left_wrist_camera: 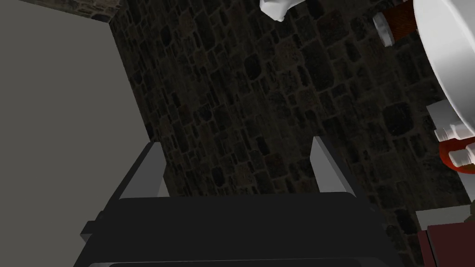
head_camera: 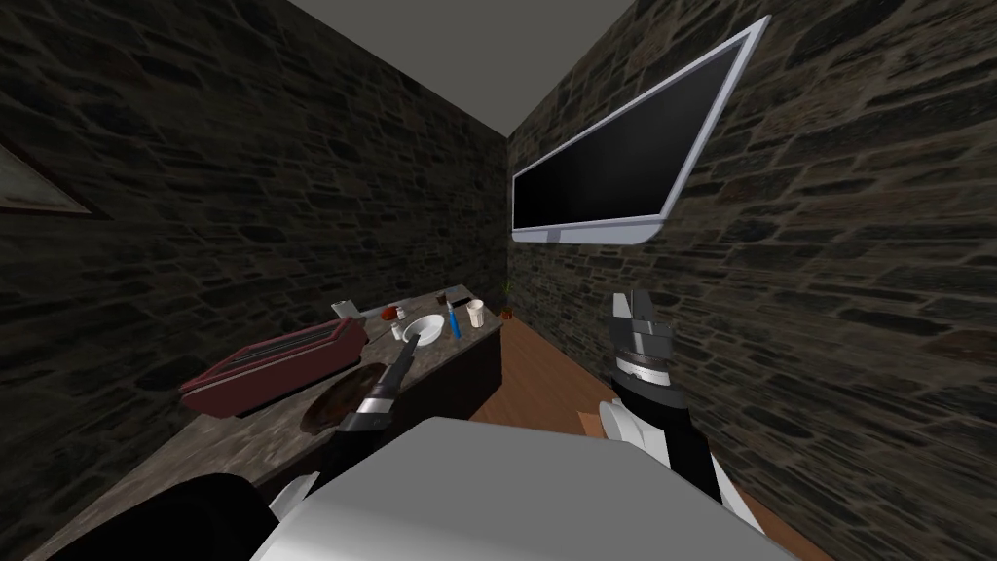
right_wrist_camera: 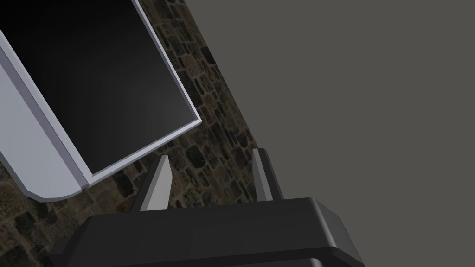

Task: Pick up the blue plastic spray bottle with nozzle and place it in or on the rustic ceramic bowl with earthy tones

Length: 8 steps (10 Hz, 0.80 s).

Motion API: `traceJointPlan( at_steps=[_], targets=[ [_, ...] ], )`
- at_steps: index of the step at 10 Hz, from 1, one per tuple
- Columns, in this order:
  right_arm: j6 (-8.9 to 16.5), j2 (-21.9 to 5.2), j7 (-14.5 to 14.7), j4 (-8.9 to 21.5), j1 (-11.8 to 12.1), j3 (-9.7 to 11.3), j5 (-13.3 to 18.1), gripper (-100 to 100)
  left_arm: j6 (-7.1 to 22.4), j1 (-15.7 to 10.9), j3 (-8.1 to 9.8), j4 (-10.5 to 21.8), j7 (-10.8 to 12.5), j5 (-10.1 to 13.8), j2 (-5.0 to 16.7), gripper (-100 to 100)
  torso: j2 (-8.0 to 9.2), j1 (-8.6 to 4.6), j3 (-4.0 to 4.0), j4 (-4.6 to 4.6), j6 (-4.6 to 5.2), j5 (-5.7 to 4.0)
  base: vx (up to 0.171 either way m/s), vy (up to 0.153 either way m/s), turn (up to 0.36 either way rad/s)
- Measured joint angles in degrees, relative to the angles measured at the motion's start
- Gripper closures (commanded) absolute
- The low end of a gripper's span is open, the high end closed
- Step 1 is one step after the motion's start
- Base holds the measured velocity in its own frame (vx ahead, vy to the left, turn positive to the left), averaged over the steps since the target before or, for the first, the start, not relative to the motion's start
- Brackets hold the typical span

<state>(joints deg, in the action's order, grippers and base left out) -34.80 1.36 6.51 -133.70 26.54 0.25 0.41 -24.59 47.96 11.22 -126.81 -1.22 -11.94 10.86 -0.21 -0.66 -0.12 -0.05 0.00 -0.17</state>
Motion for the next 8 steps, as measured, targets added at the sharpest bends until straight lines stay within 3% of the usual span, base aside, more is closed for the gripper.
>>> traceJointPlan(
  at_steps=[4,5,8],
  targets=[
    [0.0,0.0,0.0,0.0,0.0,0.0,0.0,0,0.2,6.7,3.02,3.8,-1.4,-3.1,-0.3,-100,-0.26,-0.09,-0.15,-0.05,0.01,-0.02,0.136,-0.214,-0.047],
    [0.0,0.0,0.0,0.0,0.0,0.0,0.0,0,0.2,8.4,4.94,5.2,-1.2,-3.3,0.4,-100,-0.29,-0.14,-0.17,-0.07,0.0,-0.04,0.097,-0.156,-0.004],
    [0.0,0.0,0.0,0.0,0.0,0.0,0.0,0,0.2,12.0,6.99,7.1,-1.5,-4.5,0.4,-100,-0.04,0.21,-0.03,-0.01,0.01,0.03,0.098,-0.131,-0.031]
  ],
)
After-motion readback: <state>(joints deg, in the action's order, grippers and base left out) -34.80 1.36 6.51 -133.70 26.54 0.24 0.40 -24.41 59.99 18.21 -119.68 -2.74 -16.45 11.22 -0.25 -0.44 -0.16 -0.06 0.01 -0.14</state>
